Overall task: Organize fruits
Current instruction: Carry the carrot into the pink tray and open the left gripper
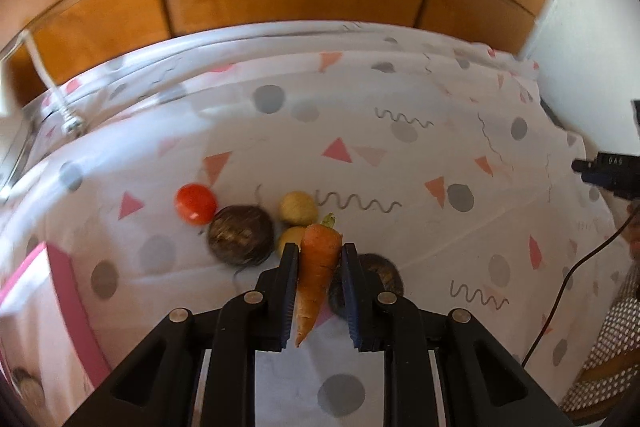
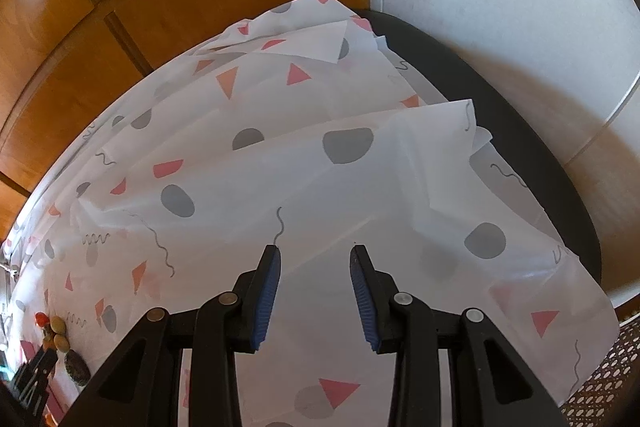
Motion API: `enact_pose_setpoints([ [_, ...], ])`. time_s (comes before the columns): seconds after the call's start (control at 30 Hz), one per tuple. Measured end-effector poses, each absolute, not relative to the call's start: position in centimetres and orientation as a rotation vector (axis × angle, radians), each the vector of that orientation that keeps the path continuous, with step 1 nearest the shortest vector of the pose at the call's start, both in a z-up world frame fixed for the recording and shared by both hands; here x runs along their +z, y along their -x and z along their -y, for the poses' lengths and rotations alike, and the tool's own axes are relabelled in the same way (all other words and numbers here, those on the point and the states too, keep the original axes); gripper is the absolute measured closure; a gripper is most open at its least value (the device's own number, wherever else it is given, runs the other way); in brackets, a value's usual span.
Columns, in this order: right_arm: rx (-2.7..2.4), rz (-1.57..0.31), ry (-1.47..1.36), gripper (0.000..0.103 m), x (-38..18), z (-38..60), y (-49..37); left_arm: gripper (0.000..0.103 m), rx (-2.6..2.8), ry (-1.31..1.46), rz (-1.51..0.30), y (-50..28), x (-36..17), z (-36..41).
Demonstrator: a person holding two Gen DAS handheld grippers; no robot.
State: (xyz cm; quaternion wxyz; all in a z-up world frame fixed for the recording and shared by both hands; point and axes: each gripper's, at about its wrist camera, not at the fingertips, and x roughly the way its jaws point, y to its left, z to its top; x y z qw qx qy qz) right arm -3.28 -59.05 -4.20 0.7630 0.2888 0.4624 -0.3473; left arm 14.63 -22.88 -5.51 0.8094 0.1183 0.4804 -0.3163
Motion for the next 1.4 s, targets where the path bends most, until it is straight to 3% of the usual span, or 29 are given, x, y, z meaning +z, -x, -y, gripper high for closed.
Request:
enact_pose_setpoints([
  [0.63,-0.732,-1.072,-0.547,0.067,-5.2,57.8,2.1,0.082,-0.439,-0.008,-0.950,-13.9,-2.1,12.6],
  [1.4,-0.654,-1.087,-0.415,0.067,-5.0,54.9,0.7,0.082,-0.047,0.184,-0.949,-15.2,-3.7,-5.4],
])
